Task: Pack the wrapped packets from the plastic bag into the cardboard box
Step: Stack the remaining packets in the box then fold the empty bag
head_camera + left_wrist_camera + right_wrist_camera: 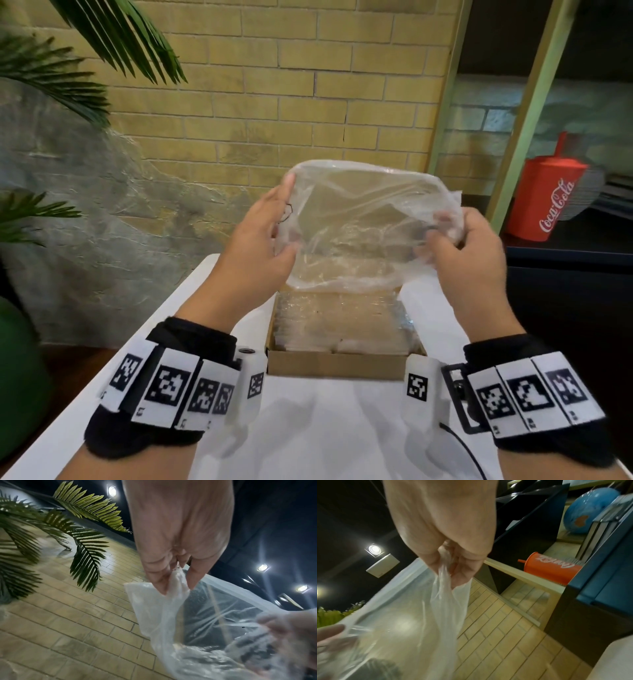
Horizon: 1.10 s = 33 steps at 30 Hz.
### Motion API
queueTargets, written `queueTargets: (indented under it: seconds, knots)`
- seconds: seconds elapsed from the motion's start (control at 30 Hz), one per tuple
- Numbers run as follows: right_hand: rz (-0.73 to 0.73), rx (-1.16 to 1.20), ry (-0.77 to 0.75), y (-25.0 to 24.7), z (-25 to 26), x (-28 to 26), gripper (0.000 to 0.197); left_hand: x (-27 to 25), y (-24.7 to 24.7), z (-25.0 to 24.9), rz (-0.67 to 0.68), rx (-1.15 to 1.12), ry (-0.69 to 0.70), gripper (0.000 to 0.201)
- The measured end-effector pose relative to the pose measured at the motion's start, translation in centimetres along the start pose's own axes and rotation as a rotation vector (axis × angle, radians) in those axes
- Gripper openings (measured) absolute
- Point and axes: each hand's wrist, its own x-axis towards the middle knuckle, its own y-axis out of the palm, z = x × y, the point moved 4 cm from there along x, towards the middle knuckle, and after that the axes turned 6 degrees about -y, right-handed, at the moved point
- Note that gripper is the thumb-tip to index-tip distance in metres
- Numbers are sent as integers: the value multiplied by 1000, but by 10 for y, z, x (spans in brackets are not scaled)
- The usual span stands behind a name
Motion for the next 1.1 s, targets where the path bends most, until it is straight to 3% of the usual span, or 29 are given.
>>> queueTargets:
  seconds: [0.13, 0.3, 0.43, 0.53, 0.7, 0.77, 0.87, 1.1]
  knots:
    - [175, 166, -10, 25, 19, -14, 26, -2, 14, -10, 11, -337, -36, 95]
    - [435, 516, 16, 58, 34, -31, 23, -4, 32, -16, 67, -675, -63, 82]
    - [427, 537, 65, 55, 35, -29, 19, -5, 35, -19, 119, -615, -66, 51]
    - [399, 515, 105, 50, 31, -27, 14, -6, 32, -19, 116, -541, -56, 45]
    - [417, 444, 90, 51, 32, -29, 17, -7, 35, -16, 160, -404, -31, 59]
    - [495, 482, 106, 52, 33, -30, 14, -4, 31, -13, 129, -404, -31, 59]
    - [602, 481, 118, 51, 33, -32, 25, 0, 25, -12, 76, -444, -28, 51]
    - [531, 439, 118, 51, 32, -30, 9, 1, 27, -7, -10, -405, -69, 46]
